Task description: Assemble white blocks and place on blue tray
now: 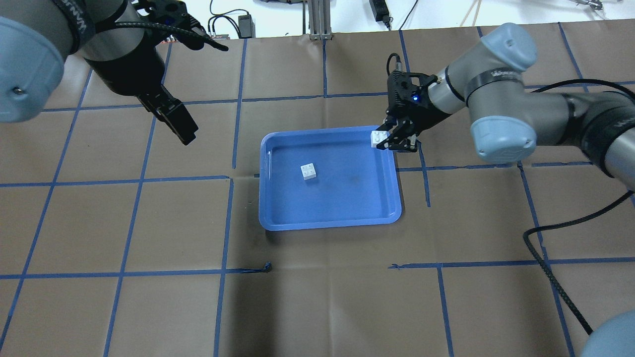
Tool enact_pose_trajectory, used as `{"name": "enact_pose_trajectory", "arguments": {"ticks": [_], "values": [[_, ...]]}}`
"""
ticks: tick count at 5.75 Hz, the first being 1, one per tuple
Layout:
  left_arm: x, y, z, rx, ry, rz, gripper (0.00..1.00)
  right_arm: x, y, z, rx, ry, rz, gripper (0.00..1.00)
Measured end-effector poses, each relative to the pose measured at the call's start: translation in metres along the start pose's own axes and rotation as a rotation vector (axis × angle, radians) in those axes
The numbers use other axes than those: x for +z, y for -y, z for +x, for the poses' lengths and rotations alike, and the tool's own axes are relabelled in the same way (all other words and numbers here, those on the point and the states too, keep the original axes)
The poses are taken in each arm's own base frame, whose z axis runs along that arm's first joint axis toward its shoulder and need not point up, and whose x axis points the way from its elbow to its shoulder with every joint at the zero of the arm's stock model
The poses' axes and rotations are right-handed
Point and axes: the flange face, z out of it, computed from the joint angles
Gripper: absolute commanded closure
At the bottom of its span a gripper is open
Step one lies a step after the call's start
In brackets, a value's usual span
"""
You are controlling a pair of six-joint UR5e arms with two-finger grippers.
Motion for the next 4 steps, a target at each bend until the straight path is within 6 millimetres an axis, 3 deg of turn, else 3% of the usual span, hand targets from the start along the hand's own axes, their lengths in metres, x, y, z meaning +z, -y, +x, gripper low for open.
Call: {"name": "enact_pose_trajectory", "arguments": {"ticks": [2,4], "values": [[-0.009,-0.005,-0.004,-0.169,0.001,0.012,0.01,0.044,0.007,-0.004,-0.016,-0.001,0.008,0.8],[-0.019,-0.004,-0.006,-0.226,-0.002,-0.003,0.01,0.068,0.0,-0.004,-0.016,0.004,0.009,0.8]]}}
